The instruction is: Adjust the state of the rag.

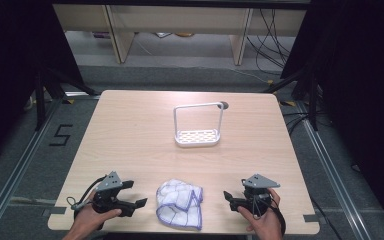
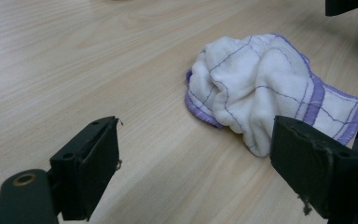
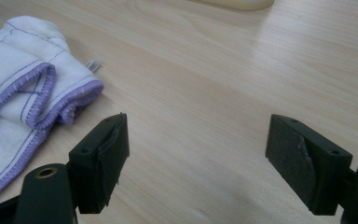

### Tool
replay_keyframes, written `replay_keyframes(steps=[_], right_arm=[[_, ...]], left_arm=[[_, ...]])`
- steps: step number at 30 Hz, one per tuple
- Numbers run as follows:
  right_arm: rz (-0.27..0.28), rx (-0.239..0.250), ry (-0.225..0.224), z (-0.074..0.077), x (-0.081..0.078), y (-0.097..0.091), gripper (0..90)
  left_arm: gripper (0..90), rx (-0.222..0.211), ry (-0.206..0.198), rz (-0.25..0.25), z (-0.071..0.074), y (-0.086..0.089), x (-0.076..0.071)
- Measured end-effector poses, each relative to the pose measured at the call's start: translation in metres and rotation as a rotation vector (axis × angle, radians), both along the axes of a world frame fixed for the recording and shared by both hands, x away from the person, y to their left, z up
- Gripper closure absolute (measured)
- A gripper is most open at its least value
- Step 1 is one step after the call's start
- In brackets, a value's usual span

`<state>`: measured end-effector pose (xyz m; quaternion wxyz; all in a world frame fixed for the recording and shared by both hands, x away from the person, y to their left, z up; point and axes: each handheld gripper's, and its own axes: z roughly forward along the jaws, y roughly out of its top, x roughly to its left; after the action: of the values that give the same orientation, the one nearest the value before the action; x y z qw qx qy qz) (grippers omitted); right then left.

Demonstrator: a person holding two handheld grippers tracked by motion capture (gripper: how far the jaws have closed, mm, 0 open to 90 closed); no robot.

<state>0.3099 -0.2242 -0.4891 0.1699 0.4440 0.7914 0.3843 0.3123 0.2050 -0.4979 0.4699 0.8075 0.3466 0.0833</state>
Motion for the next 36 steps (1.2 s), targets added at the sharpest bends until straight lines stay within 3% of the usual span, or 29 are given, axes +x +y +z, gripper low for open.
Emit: replay_keyframes(steps=[6,9,10,11,13,14,15,22,25,28,36], right_arm=[[0.002,0.01,-0.001,0.0,0.0,0.0,22.9],[0.007,0.016,0.0,-0.001,0.0,0.002,23.0],[-0.01,0.032,0.025,0.0,-0.002,0.004,23.0],[0.0,0.001,-0.005,0.0,0.0,0.002,23.0],[0.018,0.015,0.011,-0.001,0.001,0.002,23.0],[-0.007,0.033,0.027,0.0,-0.002,0.004,23.0],[0.004,0.018,0.006,0.0,0.0,0.002,23.0],[0.009,0.021,0.008,-0.002,0.001,0.002,23.0],[0.01,0.024,0.004,-0.003,0.002,0.003,23.0],[0.024,0.033,0.03,-0.003,0.002,0.003,23.0],[0.027,0.032,0.024,-0.005,0.003,0.004,23.0]], left_arm=[[15.2,0.007,-0.029,-0.019,0.005,-0.006,-0.006],[15.2,0.005,-0.031,-0.018,0.006,-0.011,-0.01],[15.2,0.016,-0.025,-0.031,0.006,-0.013,-0.01],[15.2,0.007,-0.023,-0.026,0.006,-0.015,-0.012],[15.3,0.01,-0.025,-0.039,0.006,-0.02,-0.013],[15.3,0.013,-0.025,-0.04,0.007,-0.022,-0.014],[15.4,0.002,-0.028,-0.047,0.007,-0.024,-0.015],[17.6,0.014,-0.045,-0.066,0.009,-0.039,-0.019],[19.0,0.039,-0.037,-0.079,0.008,-0.045,-0.02],[20.2,0.022,-0.038,-0.083,0.006,-0.053,-0.022],[32.9,0.07,-0.101,-0.156,0.009,-0.07,-0.023]])
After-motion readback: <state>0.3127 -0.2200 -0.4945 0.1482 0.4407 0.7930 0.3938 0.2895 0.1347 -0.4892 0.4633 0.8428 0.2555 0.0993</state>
